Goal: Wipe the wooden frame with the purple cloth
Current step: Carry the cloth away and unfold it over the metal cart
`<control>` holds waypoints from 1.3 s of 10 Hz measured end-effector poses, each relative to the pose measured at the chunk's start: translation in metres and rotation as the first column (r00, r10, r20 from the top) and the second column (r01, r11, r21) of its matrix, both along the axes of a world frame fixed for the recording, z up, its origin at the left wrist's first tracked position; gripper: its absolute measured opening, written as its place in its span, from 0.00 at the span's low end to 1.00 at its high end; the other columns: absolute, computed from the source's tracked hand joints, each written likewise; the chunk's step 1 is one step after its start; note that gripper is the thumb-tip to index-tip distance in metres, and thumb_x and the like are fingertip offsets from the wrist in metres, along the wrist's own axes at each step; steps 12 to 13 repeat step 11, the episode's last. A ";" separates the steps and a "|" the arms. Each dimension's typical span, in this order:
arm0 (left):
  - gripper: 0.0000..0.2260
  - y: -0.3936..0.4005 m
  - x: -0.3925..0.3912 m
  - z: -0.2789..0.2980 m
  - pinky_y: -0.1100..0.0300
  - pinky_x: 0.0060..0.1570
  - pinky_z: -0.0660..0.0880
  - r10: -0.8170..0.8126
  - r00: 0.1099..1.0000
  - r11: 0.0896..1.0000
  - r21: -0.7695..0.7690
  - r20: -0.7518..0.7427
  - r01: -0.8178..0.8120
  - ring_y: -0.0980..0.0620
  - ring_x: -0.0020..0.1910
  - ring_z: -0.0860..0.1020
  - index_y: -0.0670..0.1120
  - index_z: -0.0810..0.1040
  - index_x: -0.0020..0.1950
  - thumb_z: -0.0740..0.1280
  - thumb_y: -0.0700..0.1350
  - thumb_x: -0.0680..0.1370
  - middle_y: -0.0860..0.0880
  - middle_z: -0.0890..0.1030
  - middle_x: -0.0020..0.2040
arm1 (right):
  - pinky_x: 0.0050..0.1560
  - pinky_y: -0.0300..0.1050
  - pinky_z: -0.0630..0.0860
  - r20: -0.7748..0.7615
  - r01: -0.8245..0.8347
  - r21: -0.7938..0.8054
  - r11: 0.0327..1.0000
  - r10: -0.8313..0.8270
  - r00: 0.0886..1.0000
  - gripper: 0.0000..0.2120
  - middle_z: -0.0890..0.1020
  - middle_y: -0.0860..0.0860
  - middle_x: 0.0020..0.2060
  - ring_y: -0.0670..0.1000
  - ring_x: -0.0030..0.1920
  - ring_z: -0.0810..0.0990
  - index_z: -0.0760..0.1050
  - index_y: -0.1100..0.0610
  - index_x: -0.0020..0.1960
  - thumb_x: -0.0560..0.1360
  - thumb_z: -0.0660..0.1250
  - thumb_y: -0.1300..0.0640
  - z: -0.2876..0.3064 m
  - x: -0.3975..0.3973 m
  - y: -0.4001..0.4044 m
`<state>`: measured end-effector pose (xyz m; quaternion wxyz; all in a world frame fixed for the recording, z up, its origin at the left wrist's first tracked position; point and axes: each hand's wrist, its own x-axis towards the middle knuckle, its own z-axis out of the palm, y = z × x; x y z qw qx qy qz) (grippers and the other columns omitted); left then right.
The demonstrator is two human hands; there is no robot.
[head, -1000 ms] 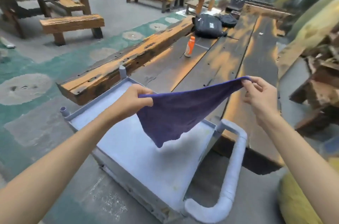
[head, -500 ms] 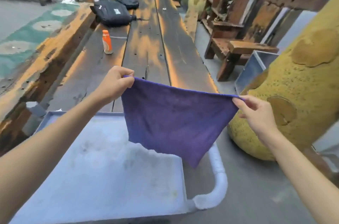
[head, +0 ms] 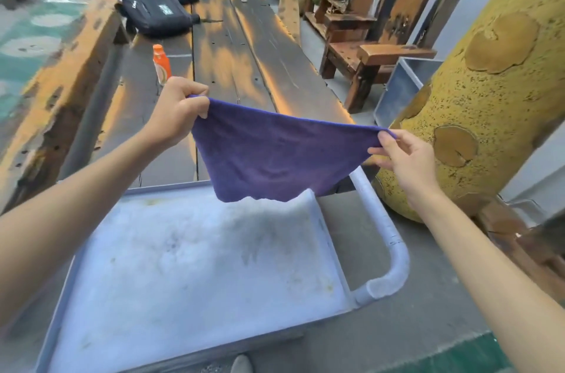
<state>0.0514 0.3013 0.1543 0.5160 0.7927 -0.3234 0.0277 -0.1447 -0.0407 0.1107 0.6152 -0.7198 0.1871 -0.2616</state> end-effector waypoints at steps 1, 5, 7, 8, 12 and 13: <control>0.11 0.022 -0.037 -0.003 0.56 0.29 0.47 -0.064 0.998 0.998 -0.020 -0.029 0.063 0.54 0.30 0.52 0.49 0.58 0.27 0.59 0.36 0.60 0.53 0.55 0.27 | 0.41 0.39 0.84 -0.029 -0.079 -0.031 0.996 0.078 0.997 0.05 0.87 0.46 0.41 0.48 0.44 0.88 0.83 0.56 0.50 0.82 0.68 0.59 -0.012 -0.024 0.007; 0.13 0.115 -0.244 -0.177 0.47 0.28 0.56 -0.345 0.929 0.823 0.431 -0.137 0.370 0.49 0.30 0.54 0.47 0.55 0.29 0.60 0.47 0.63 0.45 0.55 0.29 | 0.41 0.29 0.76 -0.377 -0.313 -0.451 0.836 0.140 0.916 0.10 0.86 0.41 0.36 0.40 0.37 0.84 0.84 0.52 0.42 0.74 0.75 0.67 -0.157 -0.205 0.040; 0.13 0.127 -0.315 -0.250 0.51 0.32 0.58 -0.397 0.913 0.492 0.817 -0.097 0.301 0.42 0.31 0.62 0.45 0.61 0.31 0.64 0.48 0.65 0.40 0.65 0.30 | 0.40 0.38 0.76 -0.500 -0.467 -0.556 0.688 0.173 0.849 0.10 0.82 0.45 0.36 0.42 0.37 0.81 0.84 0.52 0.41 0.71 0.75 0.66 -0.221 -0.276 0.059; 0.08 0.123 -0.331 -0.280 0.51 0.38 0.64 -0.393 0.901 0.255 0.920 -0.182 0.297 0.38 0.45 0.77 0.46 0.70 0.39 0.63 0.51 0.71 0.42 0.81 0.43 | 0.44 0.46 0.79 -0.612 -0.535 -0.505 0.677 0.156 0.776 0.08 0.82 0.46 0.39 0.44 0.38 0.81 0.85 0.52 0.44 0.71 0.75 0.64 -0.253 -0.289 0.066; 0.14 0.117 -0.315 -0.311 0.50 0.50 0.74 -0.204 0.936 0.207 0.922 -0.288 0.328 0.41 0.59 0.79 0.50 0.73 0.63 0.62 0.50 0.78 0.48 0.73 0.58 | 0.57 0.44 0.77 -0.836 -0.572 -0.336 0.748 0.043 0.547 0.09 0.77 0.49 0.55 0.50 0.49 0.83 0.83 0.48 0.59 0.80 0.69 0.51 -0.288 -0.268 0.104; 0.14 0.117 -0.315 -0.311 0.50 0.50 0.74 -0.204 0.936 0.207 0.922 -0.288 0.328 0.41 0.59 0.79 0.50 0.73 0.63 0.62 0.50 0.78 0.48 0.73 0.58 | 0.57 0.44 0.77 -0.836 -0.572 -0.336 0.748 0.043 0.547 0.09 0.77 0.49 0.55 0.50 0.49 0.83 0.83 0.48 0.59 0.80 0.69 0.51 -0.288 -0.268 0.104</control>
